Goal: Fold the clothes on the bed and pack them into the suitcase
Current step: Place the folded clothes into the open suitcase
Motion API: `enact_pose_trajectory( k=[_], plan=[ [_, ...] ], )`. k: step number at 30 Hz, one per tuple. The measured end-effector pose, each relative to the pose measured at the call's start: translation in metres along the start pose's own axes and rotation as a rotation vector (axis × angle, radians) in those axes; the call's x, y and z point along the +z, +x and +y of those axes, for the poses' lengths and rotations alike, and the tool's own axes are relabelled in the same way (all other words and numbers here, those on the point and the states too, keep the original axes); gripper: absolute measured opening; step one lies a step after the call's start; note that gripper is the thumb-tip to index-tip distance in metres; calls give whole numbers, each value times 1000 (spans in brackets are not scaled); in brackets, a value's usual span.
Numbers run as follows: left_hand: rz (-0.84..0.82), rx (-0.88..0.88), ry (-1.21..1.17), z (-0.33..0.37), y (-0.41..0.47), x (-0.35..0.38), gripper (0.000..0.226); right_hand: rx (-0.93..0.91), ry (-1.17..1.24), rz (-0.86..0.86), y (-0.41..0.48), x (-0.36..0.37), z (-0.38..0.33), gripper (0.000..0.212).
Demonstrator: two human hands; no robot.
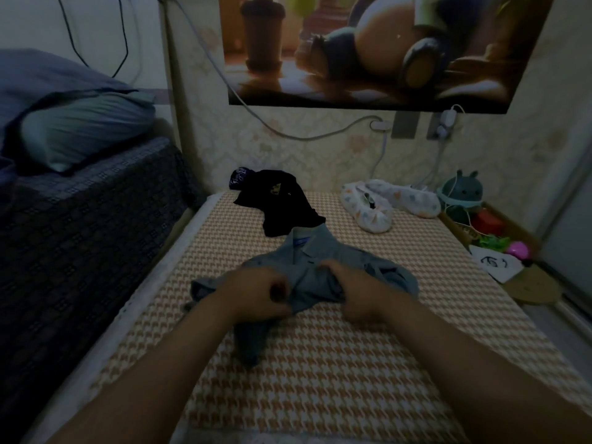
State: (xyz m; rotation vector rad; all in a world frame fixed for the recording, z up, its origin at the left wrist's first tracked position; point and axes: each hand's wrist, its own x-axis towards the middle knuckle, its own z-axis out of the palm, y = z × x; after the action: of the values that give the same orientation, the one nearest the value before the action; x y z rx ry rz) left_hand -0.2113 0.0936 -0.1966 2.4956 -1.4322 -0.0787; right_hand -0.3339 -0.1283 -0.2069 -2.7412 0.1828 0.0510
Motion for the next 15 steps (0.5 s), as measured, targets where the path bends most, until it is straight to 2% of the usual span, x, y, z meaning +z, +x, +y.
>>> enact_pose_trajectory(
  k=[2,3,4,6,7,11,13,15],
  plan=[
    [-198,-13,190,-8,-6,6,70,-49,-130,28,-2,1,6,81],
    [-239,-29,247,-14,-7,9,79,-68,-164,64,-2,1,7,69],
    [-226,-46,235,-21,-7,11,75,-74,-150,113,0,2,9,52],
    [-144,-94,152,-27,-4,10,50,-77,-53,245,4,1,11,19],
    [-101,-120,132,-27,-2,9,42,-60,9,293,8,1,14,16],
    [115,-116,55,-33,-5,4,34,-137,15,468,14,-2,19,23],
    [311,-40,-36,-37,-5,-1,37,-142,212,551,15,-9,12,28],
    [502,-18,-181,-34,-6,-11,41,-39,372,612,17,-19,3,26]
  ],
)
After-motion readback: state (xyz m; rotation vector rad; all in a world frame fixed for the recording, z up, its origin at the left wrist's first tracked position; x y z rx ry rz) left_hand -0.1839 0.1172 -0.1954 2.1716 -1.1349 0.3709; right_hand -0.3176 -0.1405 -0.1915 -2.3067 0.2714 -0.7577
